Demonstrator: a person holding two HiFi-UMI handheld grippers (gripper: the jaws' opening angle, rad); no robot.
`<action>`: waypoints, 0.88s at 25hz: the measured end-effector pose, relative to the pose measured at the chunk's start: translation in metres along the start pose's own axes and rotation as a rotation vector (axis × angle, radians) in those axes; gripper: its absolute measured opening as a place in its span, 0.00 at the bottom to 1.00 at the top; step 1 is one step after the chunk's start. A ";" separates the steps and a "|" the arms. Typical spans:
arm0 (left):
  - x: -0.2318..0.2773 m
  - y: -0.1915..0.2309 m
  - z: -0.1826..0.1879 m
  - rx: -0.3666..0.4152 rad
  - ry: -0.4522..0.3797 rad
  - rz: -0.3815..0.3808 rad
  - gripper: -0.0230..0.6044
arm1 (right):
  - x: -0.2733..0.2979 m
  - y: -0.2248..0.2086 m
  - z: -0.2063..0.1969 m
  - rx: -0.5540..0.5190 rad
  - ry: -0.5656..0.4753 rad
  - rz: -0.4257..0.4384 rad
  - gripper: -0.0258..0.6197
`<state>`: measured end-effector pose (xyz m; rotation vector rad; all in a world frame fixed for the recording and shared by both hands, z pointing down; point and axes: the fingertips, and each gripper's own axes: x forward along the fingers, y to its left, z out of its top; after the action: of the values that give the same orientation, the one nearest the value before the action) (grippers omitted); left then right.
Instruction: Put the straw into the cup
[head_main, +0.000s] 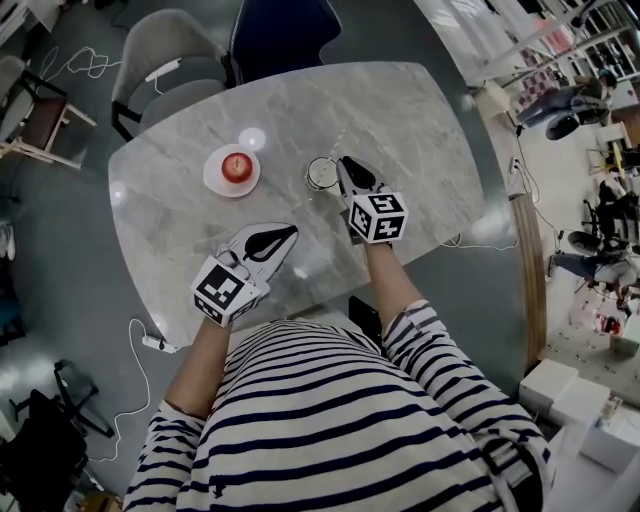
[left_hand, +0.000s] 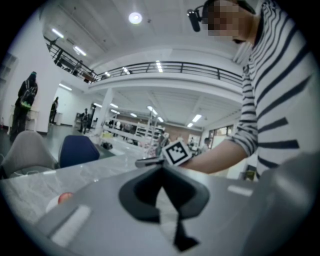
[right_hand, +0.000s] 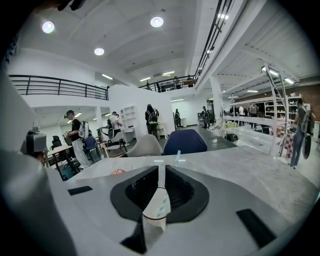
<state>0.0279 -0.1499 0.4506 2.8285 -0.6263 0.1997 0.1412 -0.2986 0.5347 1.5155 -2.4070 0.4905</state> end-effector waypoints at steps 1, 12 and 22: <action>0.000 -0.001 0.000 0.001 -0.001 -0.001 0.05 | -0.002 0.000 0.000 0.003 -0.003 -0.001 0.05; 0.007 -0.006 0.007 0.007 -0.016 -0.024 0.05 | -0.039 0.021 0.017 -0.009 -0.084 0.029 0.05; 0.013 -0.014 0.010 0.017 -0.018 -0.035 0.05 | -0.084 0.042 0.041 -0.050 -0.175 0.071 0.05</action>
<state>0.0466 -0.1458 0.4405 2.8578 -0.5811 0.1745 0.1375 -0.2295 0.4587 1.5144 -2.5918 0.3201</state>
